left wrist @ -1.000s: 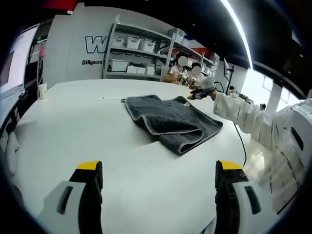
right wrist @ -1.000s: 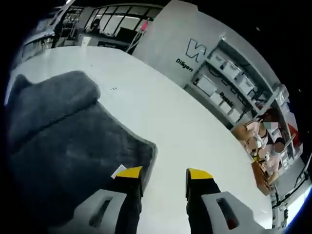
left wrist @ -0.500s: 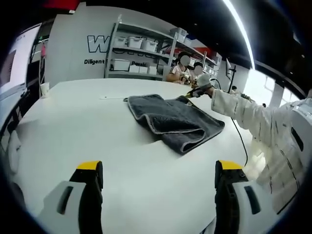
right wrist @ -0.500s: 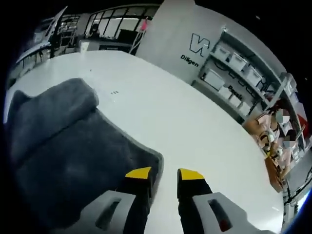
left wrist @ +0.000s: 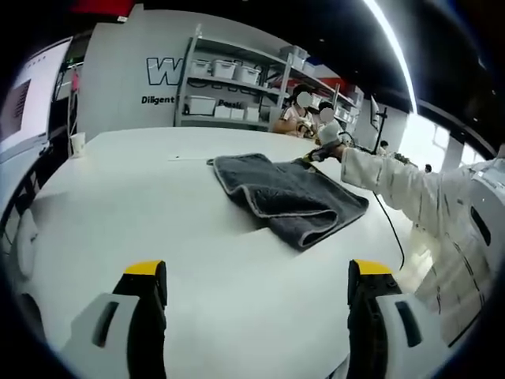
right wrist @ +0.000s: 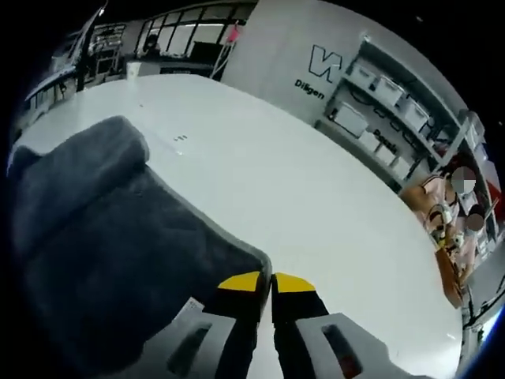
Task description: Open the folded towel by lifting each exposed corner and separating the folded layers until the towel lies flat within the target outline without major curled edges
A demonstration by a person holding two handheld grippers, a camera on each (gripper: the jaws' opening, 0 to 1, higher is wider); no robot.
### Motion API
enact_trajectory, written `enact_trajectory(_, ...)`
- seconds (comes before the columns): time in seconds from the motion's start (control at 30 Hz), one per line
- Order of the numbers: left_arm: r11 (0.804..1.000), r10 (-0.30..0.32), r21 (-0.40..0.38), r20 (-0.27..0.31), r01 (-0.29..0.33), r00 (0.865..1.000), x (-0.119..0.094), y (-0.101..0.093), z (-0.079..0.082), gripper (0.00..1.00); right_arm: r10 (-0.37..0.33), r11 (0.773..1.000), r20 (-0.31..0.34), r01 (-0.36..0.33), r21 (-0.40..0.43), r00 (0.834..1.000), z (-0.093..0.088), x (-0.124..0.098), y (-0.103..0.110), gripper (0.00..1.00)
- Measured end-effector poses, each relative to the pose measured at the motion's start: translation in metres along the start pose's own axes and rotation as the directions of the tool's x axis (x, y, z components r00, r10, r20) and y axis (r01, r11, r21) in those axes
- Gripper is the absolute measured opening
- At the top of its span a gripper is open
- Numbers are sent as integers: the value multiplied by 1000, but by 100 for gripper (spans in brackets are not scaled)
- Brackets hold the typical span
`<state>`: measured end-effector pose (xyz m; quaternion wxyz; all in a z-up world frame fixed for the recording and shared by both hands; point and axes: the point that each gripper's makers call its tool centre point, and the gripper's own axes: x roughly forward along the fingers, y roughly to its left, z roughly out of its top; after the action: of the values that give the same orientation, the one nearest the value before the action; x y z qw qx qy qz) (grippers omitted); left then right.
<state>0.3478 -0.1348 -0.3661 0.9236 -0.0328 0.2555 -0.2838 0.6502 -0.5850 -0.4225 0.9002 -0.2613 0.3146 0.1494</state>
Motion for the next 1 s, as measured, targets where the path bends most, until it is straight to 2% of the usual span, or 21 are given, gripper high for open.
enact_trajectory(0.17,1000,9,-2,3,-9,1000,-2,3,1,94,-8,1000,-32,8,-3,999,-11,7,0,0)
enact_trajectory(0.23,1000,13,-3,5,-13,1000,-3,4,1,94,3,1000,-34,-2,14,999,-12,20,-12,0)
enact_trajectory(0.3,1000,15,-5,4,-15,1000,-3,4,1,94,3,999,-36,-2,38,999,-16,23,-16,0)
enact_trajectory(0.33,1000,16,-4,3,-16,1000,-3,5,1,94,6,999,-23,-5,54,1000,-14,24,-18,0)
enact_trajectory(0.47,1000,11,1,-4,-11,1000,-1,3,1,94,4,1000,-27,-3,30,1000,-12,27,-21,0)
enact_trajectory(0.53,1000,9,2,-2,-9,1000,0,2,2,94,10,998,-11,-9,68,1000,-12,29,-25,0)
enact_trajectory(0.6,1000,7,4,-2,-7,1000,0,1,2,94,23,990,4,-23,142,1000,-12,30,-27,0)
enact_trajectory(0.87,1000,7,3,-5,-7,1000,0,1,0,94,43,976,20,-46,211,999,-13,25,-35,1)
enact_trajectory(0.97,1000,1,6,-4,-1,1000,1,-2,1,94,34,979,19,-38,198,999,-13,19,-37,2)
enact_trajectory(1.0,1000,-3,9,-4,3,1000,2,-3,1,94,18,986,16,-20,167,1000,-13,12,-40,2)
